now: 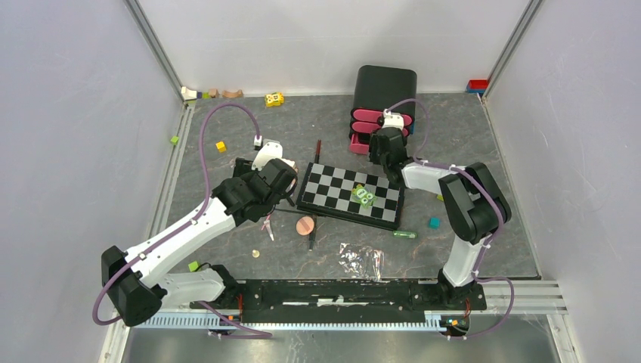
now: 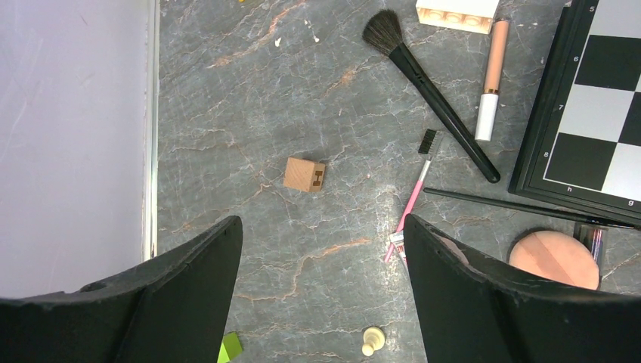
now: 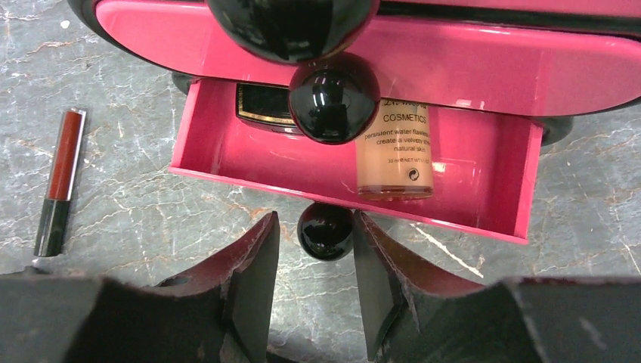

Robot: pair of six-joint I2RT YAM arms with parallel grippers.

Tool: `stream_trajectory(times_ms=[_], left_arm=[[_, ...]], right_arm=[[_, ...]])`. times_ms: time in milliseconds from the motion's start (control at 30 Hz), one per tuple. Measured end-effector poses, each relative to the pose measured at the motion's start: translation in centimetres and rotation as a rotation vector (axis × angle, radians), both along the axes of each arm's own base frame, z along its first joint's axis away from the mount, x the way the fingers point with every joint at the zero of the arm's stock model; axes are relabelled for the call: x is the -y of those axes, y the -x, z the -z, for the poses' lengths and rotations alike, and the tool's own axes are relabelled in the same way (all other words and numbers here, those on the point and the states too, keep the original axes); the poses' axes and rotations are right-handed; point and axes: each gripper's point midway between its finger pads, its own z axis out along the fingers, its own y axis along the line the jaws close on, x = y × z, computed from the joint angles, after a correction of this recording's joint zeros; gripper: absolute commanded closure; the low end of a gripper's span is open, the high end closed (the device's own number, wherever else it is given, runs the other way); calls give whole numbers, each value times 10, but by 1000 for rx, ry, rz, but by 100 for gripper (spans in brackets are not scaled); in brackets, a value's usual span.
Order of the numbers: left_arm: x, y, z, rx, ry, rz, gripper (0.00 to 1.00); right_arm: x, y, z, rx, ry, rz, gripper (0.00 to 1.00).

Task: Organize the makeup
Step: Close the drawer in the storage box.

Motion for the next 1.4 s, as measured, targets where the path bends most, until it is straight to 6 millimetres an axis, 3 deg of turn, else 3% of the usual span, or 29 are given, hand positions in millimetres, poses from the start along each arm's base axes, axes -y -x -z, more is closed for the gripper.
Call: stream_trajectory(times_ms=[700, 1400], left_arm=[[-1, -1, 1, -2, -11, -4, 15], [-2, -2, 2, 0, -31, -14, 15]], right_arm=[[5, -26, 2, 216, 121, -78, 56], [11, -43, 12, 254, 117, -94, 56]])
